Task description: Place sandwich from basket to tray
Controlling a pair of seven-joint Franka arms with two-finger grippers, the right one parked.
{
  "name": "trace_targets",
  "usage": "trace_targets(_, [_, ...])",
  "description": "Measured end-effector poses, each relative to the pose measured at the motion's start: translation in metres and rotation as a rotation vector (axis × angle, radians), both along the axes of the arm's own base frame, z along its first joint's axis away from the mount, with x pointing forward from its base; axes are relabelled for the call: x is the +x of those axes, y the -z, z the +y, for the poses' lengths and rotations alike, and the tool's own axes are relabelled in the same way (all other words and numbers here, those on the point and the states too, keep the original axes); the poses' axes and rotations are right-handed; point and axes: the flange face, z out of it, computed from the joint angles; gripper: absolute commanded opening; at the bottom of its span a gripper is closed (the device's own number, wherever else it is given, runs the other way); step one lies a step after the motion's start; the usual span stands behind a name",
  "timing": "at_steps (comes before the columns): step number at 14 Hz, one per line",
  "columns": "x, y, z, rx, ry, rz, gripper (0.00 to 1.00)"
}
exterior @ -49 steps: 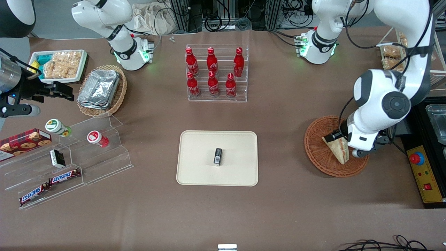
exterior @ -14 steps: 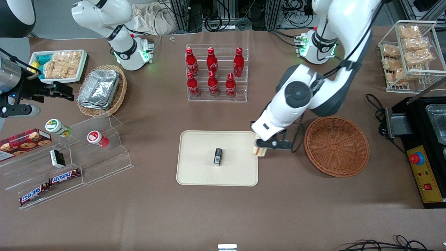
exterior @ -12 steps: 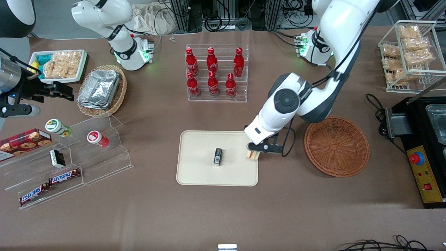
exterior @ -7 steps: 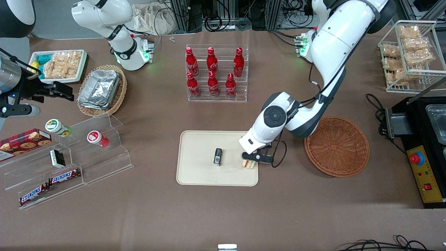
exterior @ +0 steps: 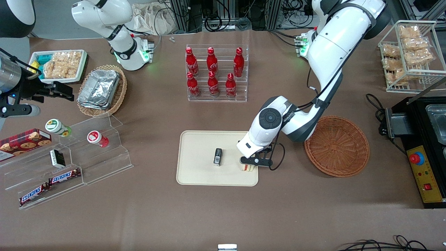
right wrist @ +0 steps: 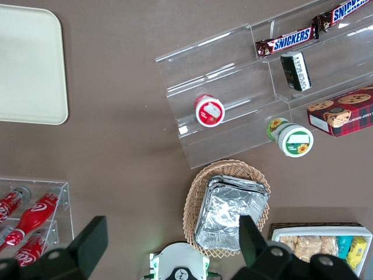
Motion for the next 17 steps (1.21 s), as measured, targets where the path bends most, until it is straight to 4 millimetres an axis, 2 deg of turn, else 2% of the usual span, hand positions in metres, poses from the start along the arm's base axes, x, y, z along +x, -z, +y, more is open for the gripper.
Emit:
trace_targets(2, [0.009, -0.044, 0.015, 0.024, -0.051, -0.018, 0.99])
trace_targets(4, [0.01, -0.102, 0.042, 0.064, -0.104, 0.013, 1.0])
trace_targets(6, [-0.003, -0.16, 0.066, 0.078, -0.094, 0.068, 1.0])
trace_targets(8, [-0.013, -0.206, 0.099, 0.087, -0.049, 0.117, 1.0])
trace_targets(11, [-0.018, -0.259, 0.175, 0.118, -0.001, 0.162, 1.0])
trace_targets(15, [-0.034, -0.322, 0.29, 0.134, 0.001, 0.191, 1.0])
trace_targets(17, [-0.048, -0.346, 0.326, 0.135, -0.002, 0.184, 1.0])
